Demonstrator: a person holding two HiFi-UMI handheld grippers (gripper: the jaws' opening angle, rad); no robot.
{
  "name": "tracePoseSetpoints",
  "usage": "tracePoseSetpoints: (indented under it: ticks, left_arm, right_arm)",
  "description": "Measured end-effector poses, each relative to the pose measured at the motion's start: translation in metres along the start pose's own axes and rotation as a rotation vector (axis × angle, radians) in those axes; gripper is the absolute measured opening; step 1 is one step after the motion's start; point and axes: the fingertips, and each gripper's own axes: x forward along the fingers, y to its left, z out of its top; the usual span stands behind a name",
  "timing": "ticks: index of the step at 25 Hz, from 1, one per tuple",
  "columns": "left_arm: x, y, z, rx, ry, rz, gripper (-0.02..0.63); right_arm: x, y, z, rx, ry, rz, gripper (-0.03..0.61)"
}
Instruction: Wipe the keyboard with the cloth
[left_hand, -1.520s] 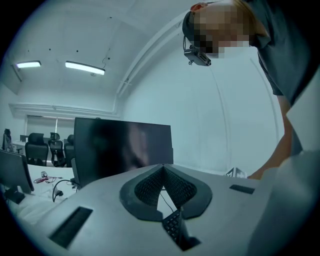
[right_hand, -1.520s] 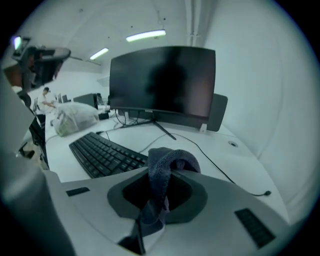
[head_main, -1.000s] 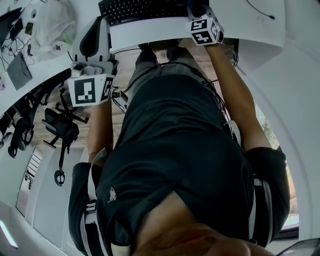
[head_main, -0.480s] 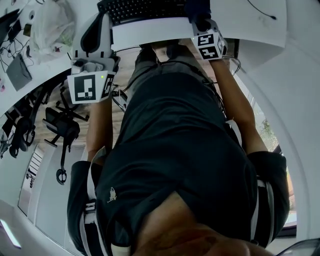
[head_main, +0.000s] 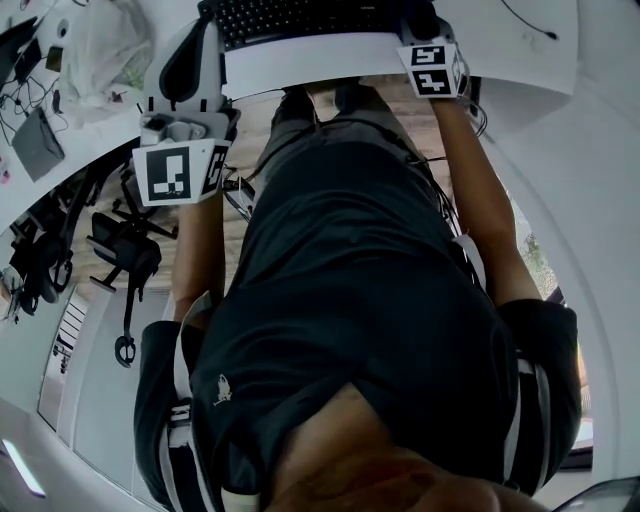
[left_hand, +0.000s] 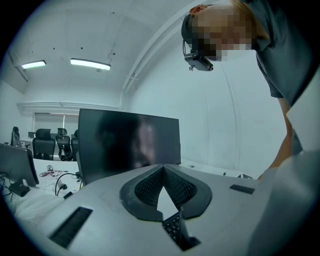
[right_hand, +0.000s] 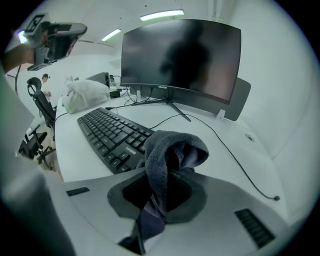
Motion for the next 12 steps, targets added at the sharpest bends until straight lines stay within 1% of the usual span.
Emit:
tracePoseSetpoints:
  ticks: [3, 5, 7, 10, 12]
  left_arm:
    - [-0.004, 0.008, -0.002, -0.008, 0.002, 0.006, 0.005]
    - [-0.005, 0.011, -0.005, -0.012, 0.005, 0.007, 0.005]
    - [-0.004, 0.011, -0.007, -0.012, 0.007, -0.001, 0.005]
    - [-0.003, 0.009, -0.005, -0.006, 0.003, -0.014, 0.005]
    - [-0.003, 0.01, -0.003, -0.003, -0.001, -0.017, 0.005]
  right_arm:
    - [-0.011, 0.037, -0.016, -0.029, 0.018, 0.037, 0.051]
    - [-0.009, 0.066, -0.012, -0.069, 0.014, 0.083, 0.051]
    - [-0.004, 0.088, 0.002, -0.103, -0.009, 0.123, 0.051]
    - [0.002, 0.102, 0.019, -0.104, -0.029, 0.163, 0.051]
    - [0.002, 0.093, 0.015, -0.09, -0.017, 0.141, 0.051]
